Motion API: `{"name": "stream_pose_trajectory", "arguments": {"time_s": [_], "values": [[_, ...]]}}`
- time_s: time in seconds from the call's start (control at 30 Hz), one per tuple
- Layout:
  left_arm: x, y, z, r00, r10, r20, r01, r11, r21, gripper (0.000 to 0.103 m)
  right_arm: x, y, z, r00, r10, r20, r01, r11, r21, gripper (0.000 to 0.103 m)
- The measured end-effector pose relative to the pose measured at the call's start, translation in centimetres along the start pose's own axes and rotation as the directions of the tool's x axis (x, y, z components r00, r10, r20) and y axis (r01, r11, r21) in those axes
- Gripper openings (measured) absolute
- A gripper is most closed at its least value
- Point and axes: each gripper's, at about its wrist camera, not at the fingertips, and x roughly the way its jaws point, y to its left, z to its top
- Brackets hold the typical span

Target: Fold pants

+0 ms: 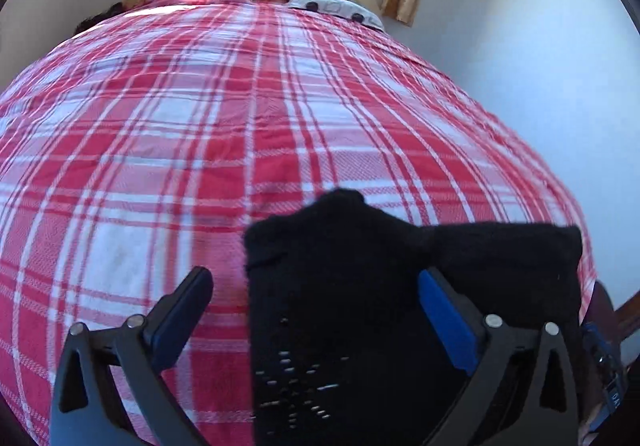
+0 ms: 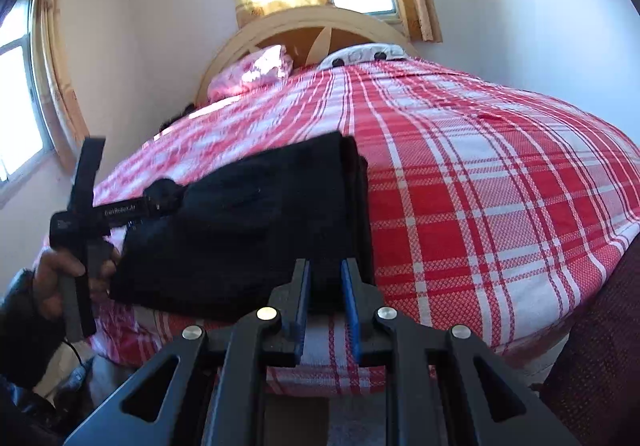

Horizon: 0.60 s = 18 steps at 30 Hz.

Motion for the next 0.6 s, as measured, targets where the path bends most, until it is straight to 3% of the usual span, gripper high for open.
{"name": "stream_pose_trajectory", "arguments": {"time_s": [0.17,0.27,0.43,0.6], "values": [[-3.9,1.4,0.4,0.984,0.097,0.147,-0.096,0.995,-0.014,0.103,-0.7,0.5,0.9,0.997,0.014,0.073,-0.014,1.0,0.0,0.018],[-4.0,0.2,1.5,0.969,0.143,0.2,-0.157,0.986,0.058,0.102,-0.6,1.5,1.7,0.994,0.018,0.109,-0.013,0.999,-0.042,0.018],[-1.9,-2.1,2.3,0.985,0.055,0.163,-0.068,0.995,0.075,0.098,2.0,2.9,3.3,0.989,0.066,0.133,-0.064,0.998,-0.023,0.018],[1.8,-3.3,2.3,0.989,0.126,0.078,-0.134,0.986,0.101,0.097,6.0,3.9,3.4,0.994,0.09,0.06,-0.091,0.996,0.02,0.018]]}}
